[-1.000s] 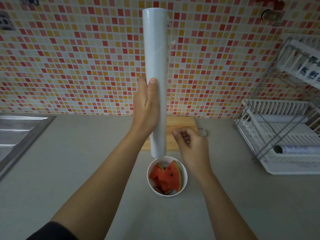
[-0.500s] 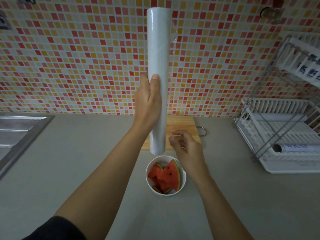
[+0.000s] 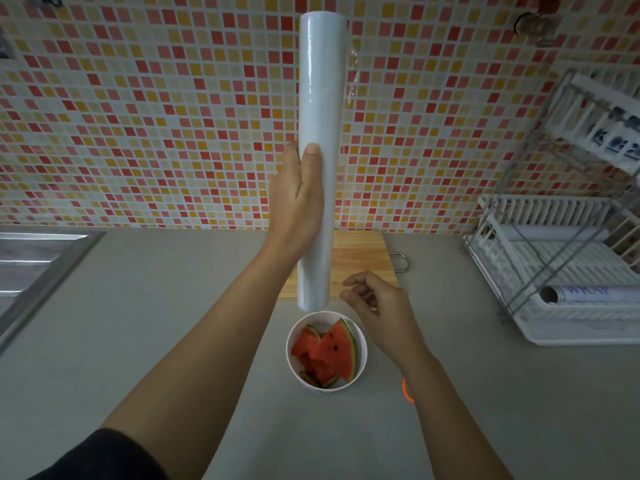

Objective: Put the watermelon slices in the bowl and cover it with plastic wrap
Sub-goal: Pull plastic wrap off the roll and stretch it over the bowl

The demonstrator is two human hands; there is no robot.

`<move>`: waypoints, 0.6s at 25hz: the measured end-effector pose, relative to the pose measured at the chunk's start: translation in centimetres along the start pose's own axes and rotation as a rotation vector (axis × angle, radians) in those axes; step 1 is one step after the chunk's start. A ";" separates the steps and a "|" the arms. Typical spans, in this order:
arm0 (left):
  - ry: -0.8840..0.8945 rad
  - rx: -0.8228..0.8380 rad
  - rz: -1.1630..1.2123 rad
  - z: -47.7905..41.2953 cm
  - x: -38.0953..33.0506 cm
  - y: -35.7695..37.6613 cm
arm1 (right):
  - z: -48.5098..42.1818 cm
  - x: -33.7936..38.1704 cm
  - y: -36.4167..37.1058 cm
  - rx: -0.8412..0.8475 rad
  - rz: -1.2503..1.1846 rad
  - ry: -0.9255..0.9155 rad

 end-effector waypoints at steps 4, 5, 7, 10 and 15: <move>-0.072 0.001 -0.039 1.3 1.8 0.1 | 0.0 -0.8 -3.1 -0.154 -0.083 0.119; -0.088 -0.008 -0.055 1.8 2.2 0.2 | -0.4 0.3 -4.7 -0.289 -0.106 0.100; -0.105 -0.022 -0.071 2.7 2.8 0.6 | -2.0 3.0 -6.3 -0.406 -0.145 0.070; -0.135 -0.036 -0.097 3.8 3.7 1.2 | -4.1 6.4 -5.6 -0.353 -0.103 0.002; -0.217 -0.061 -0.102 5.0 5.0 1.1 | -3.5 6.7 -5.6 -0.456 -0.022 -0.062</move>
Point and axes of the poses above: each hand's wrist, its own z-axis away from the middle knuckle, its own y-axis out of the palm, x = y × z, the point moved 10 cm from there along -z, towards the middle knuckle, and after that the axes turned 12 degrees about z, right-handed, at the moved point
